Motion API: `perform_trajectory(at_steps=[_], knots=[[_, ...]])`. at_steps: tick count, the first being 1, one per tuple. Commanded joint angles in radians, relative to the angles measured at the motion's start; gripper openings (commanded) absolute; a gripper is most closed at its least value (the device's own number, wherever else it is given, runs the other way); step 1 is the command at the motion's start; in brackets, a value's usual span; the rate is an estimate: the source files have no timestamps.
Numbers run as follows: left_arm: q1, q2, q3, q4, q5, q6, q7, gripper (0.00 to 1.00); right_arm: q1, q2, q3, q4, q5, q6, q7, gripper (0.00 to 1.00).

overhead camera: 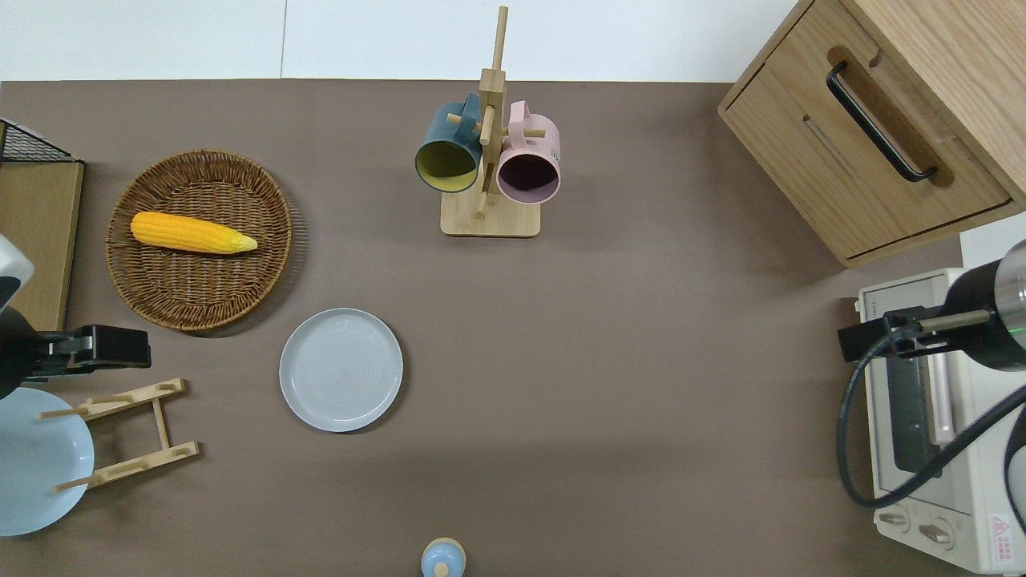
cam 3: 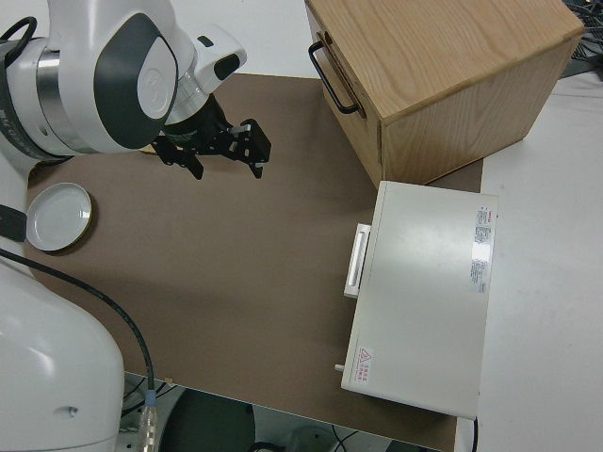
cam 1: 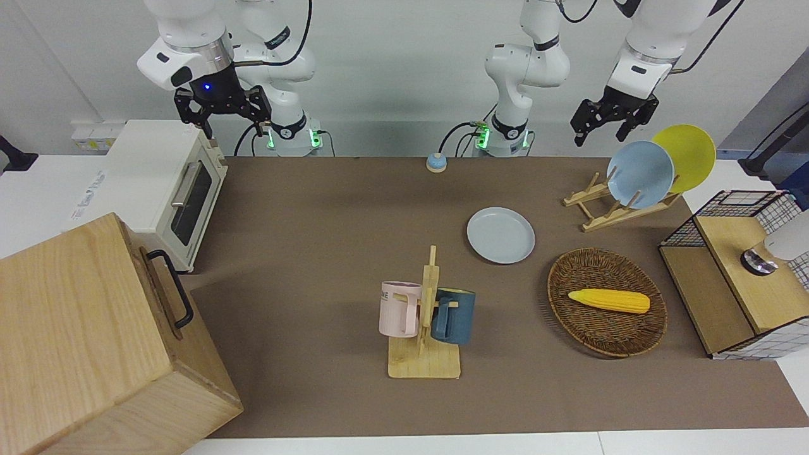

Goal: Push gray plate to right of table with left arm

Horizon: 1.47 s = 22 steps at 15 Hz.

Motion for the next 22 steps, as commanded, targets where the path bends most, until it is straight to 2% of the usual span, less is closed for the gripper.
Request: perform_trajectory(at_steps=[1, 22], knots=[[-0.003, 0.005, -0.004, 0.010, 0.013, -0.021, -0.010, 1.00, -0.001, -0.010, 0.000, -0.004, 0.002, -0.004, -0.008, 0.996], [0.002, -0.009, 0.005, -0.013, 0.010, -0.016, 0.004, 1.00, -0.001, -0.010, 0.000, -0.004, 0.002, -0.004, -0.008, 0.996]])
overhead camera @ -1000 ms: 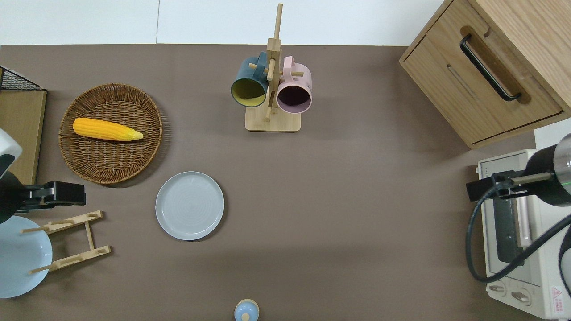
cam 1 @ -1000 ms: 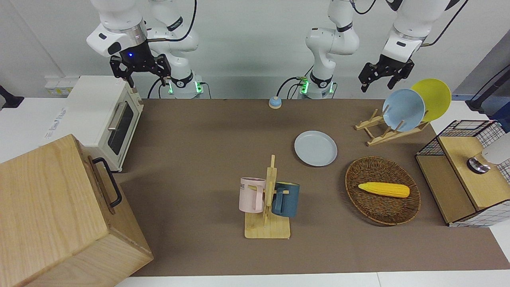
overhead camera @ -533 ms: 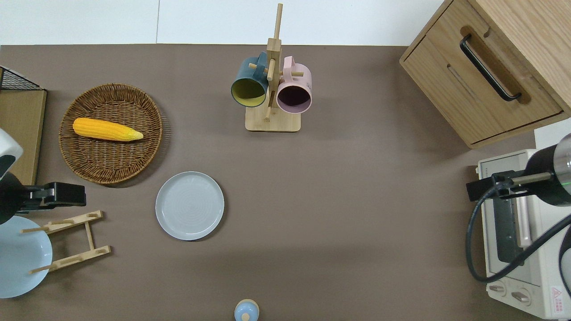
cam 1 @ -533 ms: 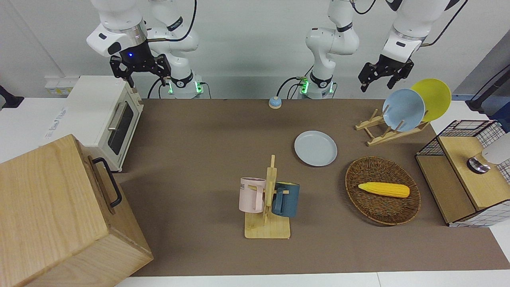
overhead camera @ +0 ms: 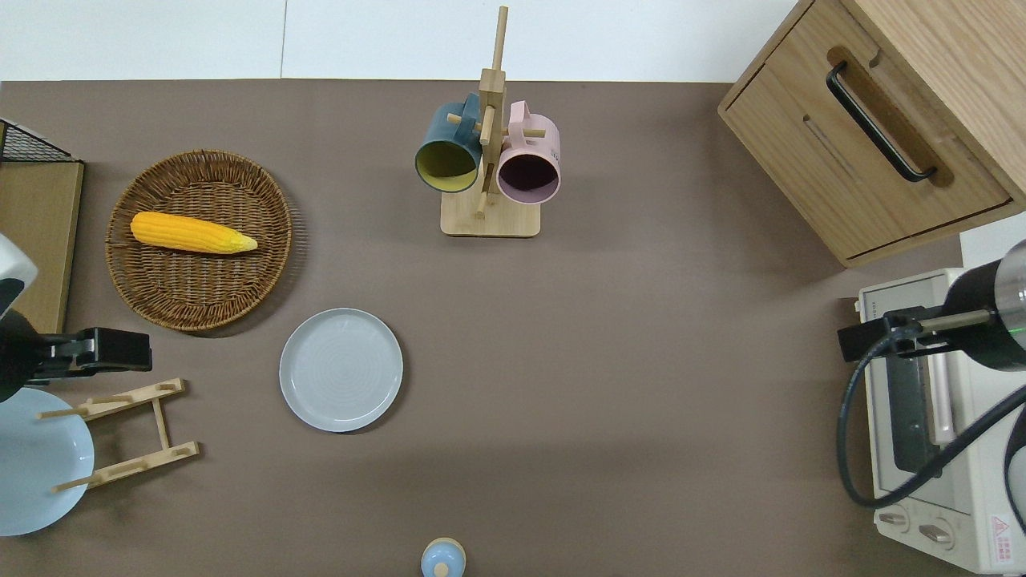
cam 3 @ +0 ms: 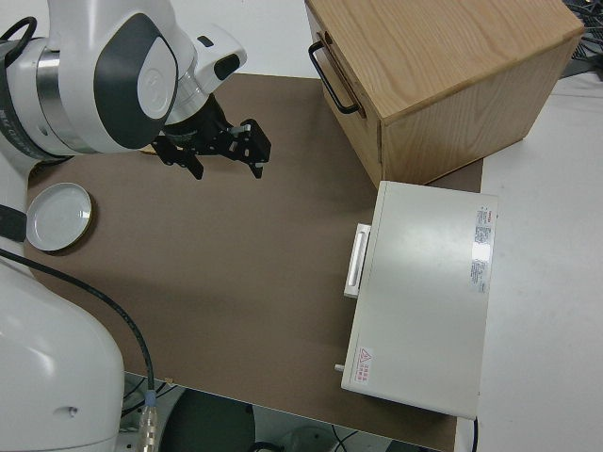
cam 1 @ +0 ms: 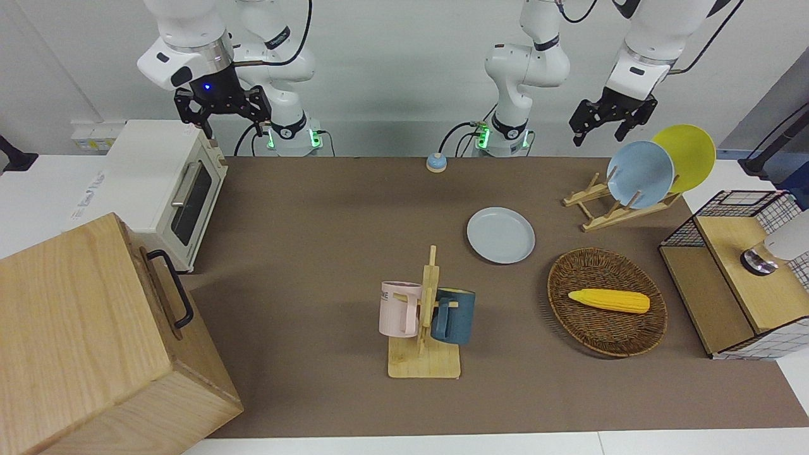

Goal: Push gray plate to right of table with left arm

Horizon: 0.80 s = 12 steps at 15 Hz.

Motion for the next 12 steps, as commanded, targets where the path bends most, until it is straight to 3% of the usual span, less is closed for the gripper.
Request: perform_trajectory(at_steps=[1, 12], knots=[[0.003, -0.009, 0.006, -0.010, 0.010, -0.005, 0.002, 1.00, -0.001, -0.010, 0.000, -0.004, 0.000, -0.004, -0.008, 0.996], [0.004, -0.038, 0.009, -0.054, 0.010, -0.005, 0.001, 0.99, -0.001, -0.010, 0.000, -0.004, 0.002, -0.004, -0.008, 0.996]])
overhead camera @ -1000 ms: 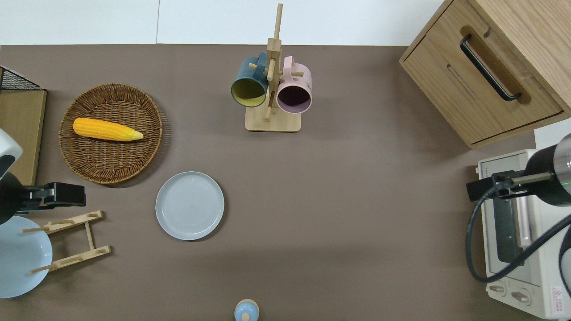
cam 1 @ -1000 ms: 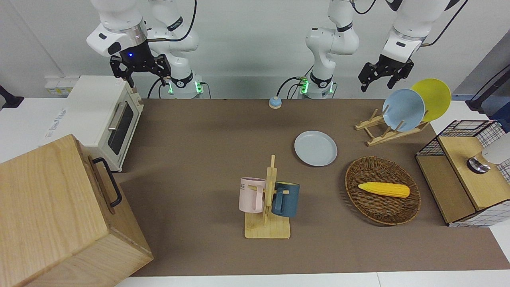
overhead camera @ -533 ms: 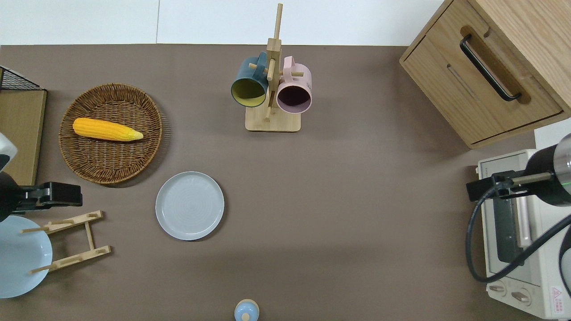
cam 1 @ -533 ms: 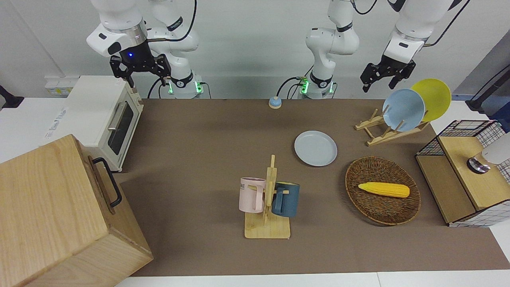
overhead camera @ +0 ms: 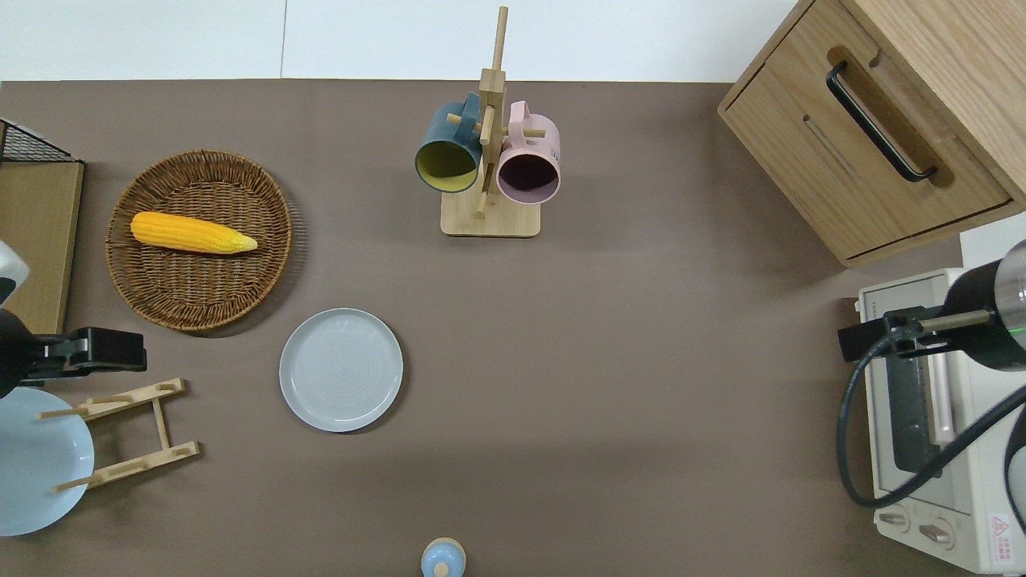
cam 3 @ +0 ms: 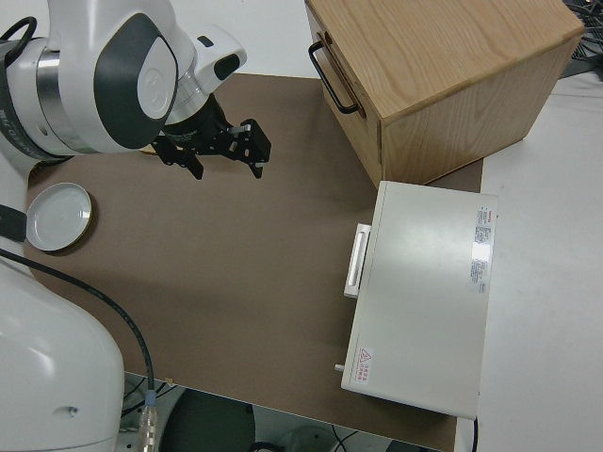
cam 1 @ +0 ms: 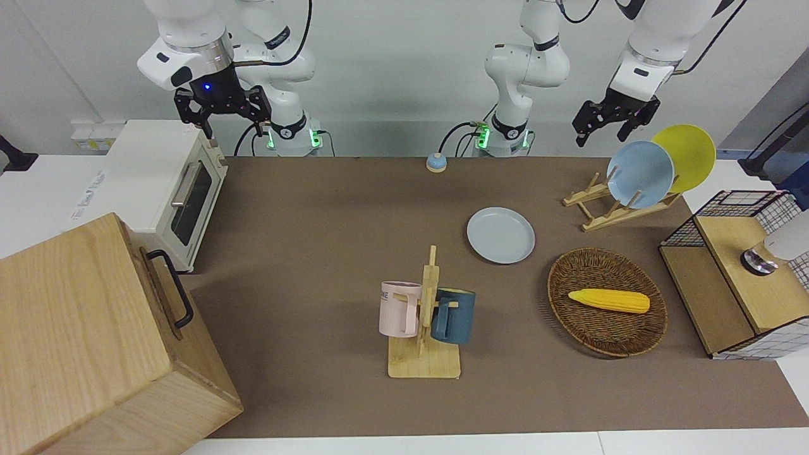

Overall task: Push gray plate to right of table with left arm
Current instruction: 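Move the left gripper to the near edge of the gray plate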

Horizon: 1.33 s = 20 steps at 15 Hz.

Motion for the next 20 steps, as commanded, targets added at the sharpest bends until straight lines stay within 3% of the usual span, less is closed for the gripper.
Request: perform_trajectory(at_steps=[1, 4, 8, 14, 20], knots=[[0.003, -0.056, -0.001, -0.078, 0.010, -0.002, 0.001, 1.00, -0.001, -0.010, 0.000, -0.004, 0.002, -0.004, -0.008, 0.996], [0.003, -0.101, -0.001, -0.136, 0.010, 0.007, -0.001, 0.99, -0.001, -0.010, 0.000, -0.004, 0.002, -0.004, -0.008, 0.996], [-0.002, -0.099, -0.002, -0.239, 0.010, 0.068, -0.007, 0.99, -0.001, -0.010, 0.000, -0.004, 0.002, -0.006, -0.008, 0.996], [0.003, -0.090, -0.001, -0.510, 0.004, 0.379, -0.008, 0.99, -0.001, -0.010, 0.000, -0.004, 0.002, -0.004, -0.008, 0.996], [-0.003, -0.046, -0.002, -0.676, -0.067, 0.596, -0.012, 0.99, -0.001, -0.010, 0.000, -0.004, 0.002, -0.004, -0.008, 0.996]])
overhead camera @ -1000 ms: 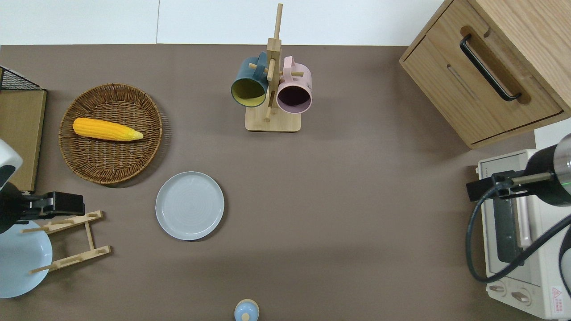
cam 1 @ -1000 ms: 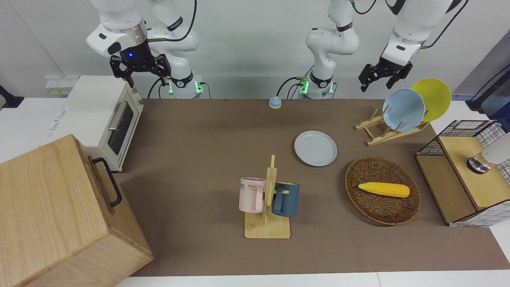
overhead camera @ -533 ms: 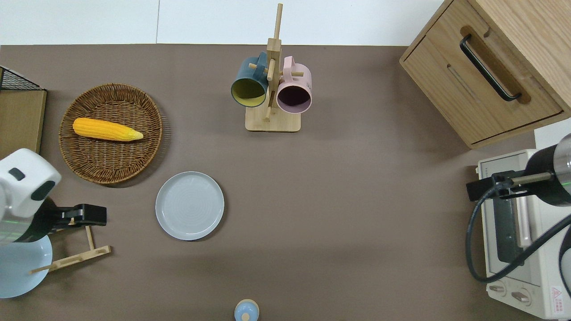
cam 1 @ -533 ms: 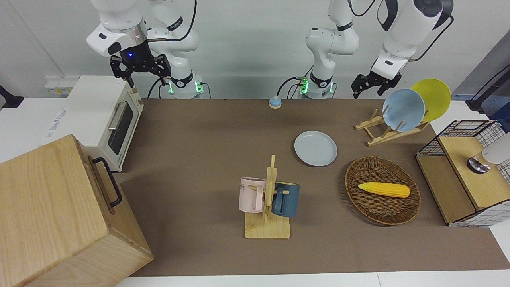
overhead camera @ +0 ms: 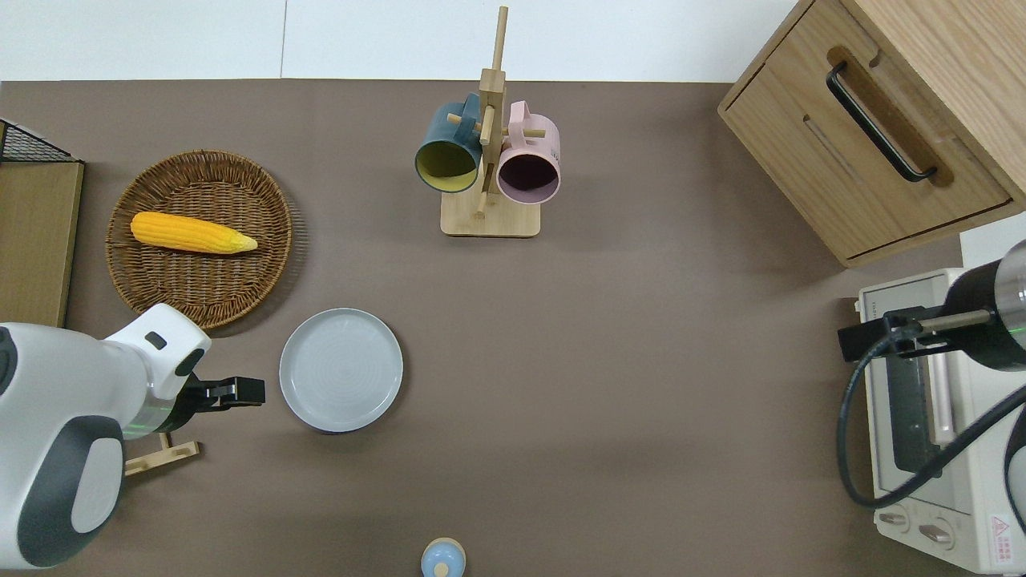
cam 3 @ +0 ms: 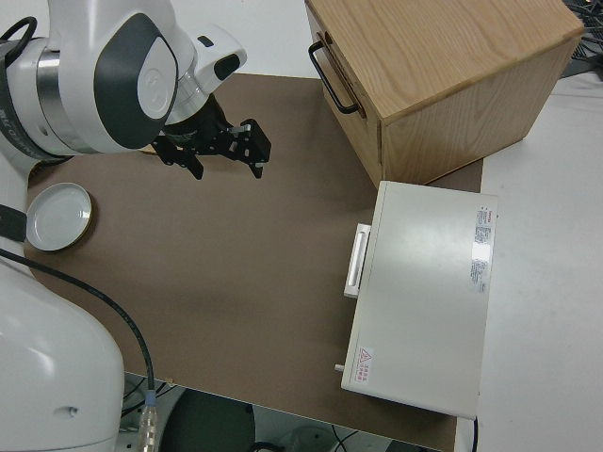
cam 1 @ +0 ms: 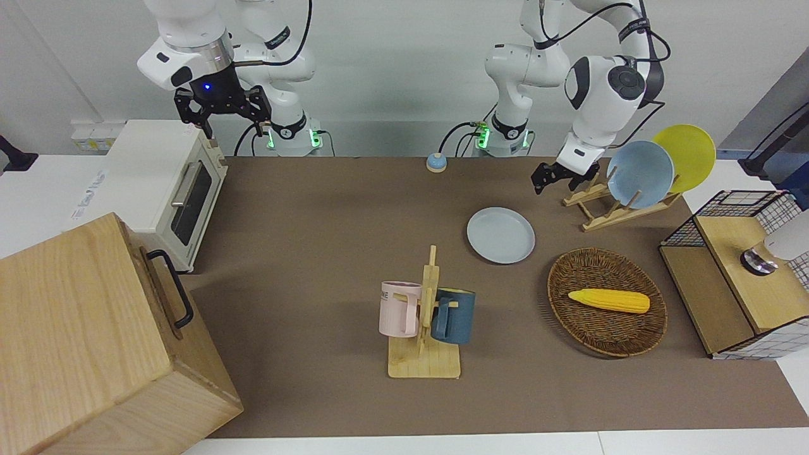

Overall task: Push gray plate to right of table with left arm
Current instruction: 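Move the left gripper to the near edge of the gray plate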

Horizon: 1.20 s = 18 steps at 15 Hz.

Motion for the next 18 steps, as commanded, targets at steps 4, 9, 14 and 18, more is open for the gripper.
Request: perform_trajectory(at_steps=[4, 9, 14, 18], knots=[[-0.009, 0.113, -0.005, -0.110, -0.067, 0.219, -0.009, 0.99, -0.001, -0.010, 0.000, -0.004, 0.002, -0.004, -0.008, 0.996], [-0.009, 0.173, -0.014, -0.124, -0.130, 0.314, -0.001, 0.86, -0.001, -0.010, 0.000, -0.004, 0.002, -0.006, -0.008, 0.996], [-0.009, 0.221, -0.016, -0.124, -0.159, 0.366, 0.002, 0.46, -0.001, -0.010, 0.000, -0.004, 0.002, -0.004, -0.008, 0.996], [-0.011, 0.227, -0.019, -0.124, -0.171, 0.372, 0.000, 0.00, -0.001, -0.010, 0.000, -0.004, 0.002, -0.004, -0.008, 0.996]])
